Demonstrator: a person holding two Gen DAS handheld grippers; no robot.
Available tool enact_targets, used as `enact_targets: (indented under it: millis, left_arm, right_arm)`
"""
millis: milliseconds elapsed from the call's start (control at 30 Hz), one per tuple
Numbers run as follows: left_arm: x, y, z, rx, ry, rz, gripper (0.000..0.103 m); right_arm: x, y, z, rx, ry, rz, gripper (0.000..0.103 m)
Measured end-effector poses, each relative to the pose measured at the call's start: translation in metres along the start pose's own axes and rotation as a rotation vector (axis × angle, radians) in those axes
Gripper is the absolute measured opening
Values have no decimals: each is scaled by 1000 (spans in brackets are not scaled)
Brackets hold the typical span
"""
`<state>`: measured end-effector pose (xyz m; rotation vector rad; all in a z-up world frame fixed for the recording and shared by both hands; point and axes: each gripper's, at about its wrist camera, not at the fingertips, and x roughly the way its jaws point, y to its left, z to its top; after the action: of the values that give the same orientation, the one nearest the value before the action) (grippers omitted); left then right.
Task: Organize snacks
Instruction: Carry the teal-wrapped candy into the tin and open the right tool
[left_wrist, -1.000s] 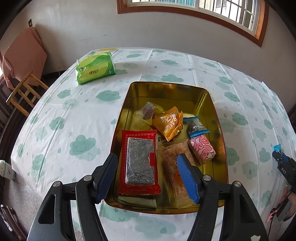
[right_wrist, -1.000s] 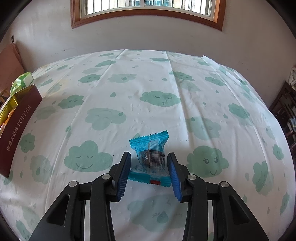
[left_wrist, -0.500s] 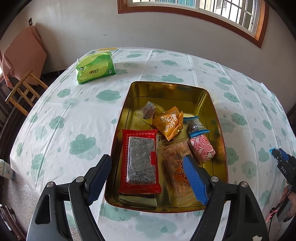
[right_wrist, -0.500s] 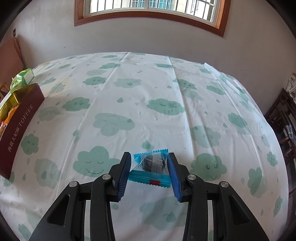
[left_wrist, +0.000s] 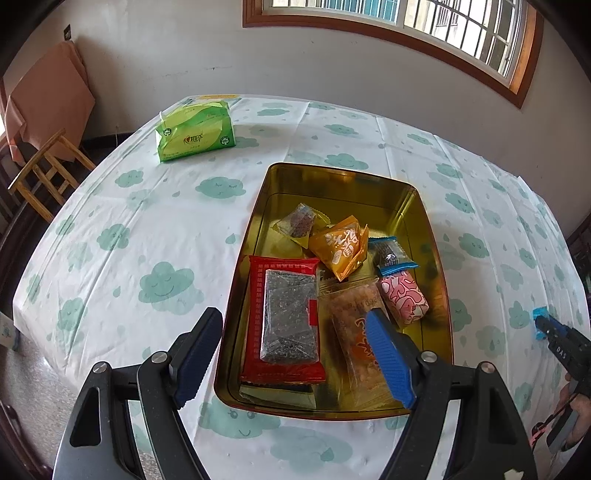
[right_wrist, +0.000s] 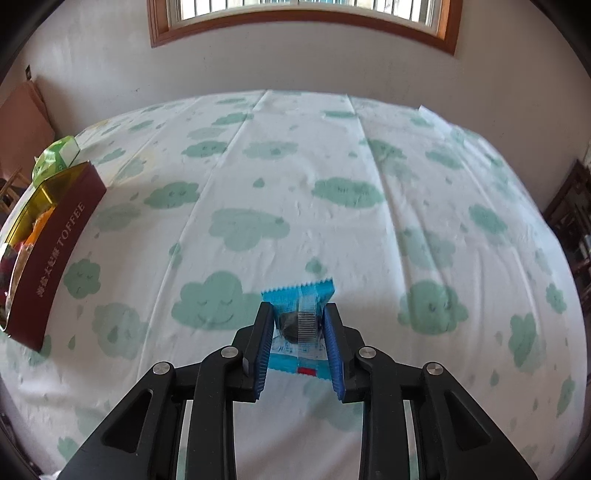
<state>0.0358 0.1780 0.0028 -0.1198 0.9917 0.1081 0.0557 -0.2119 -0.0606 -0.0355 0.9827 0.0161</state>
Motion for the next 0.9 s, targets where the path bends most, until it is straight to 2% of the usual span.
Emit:
enact_targets:
  millis: [200,267,567,900]
  left_arm:
    - [1,6,-1,-11,-1,3,77]
    - [2,7,-2,-9,-5,16,77]
    - [3,6,-4,3,-10,19,77]
    - [-1,6,-8,-5,-6,13,77]
  right_arm:
    - [9,-3,1,15,85,19,29]
    - [10,-1,0,5,86,9,28]
    - [6,17,4,-26,53,-24,27]
    - [-3,45,15,-57,5,8,27]
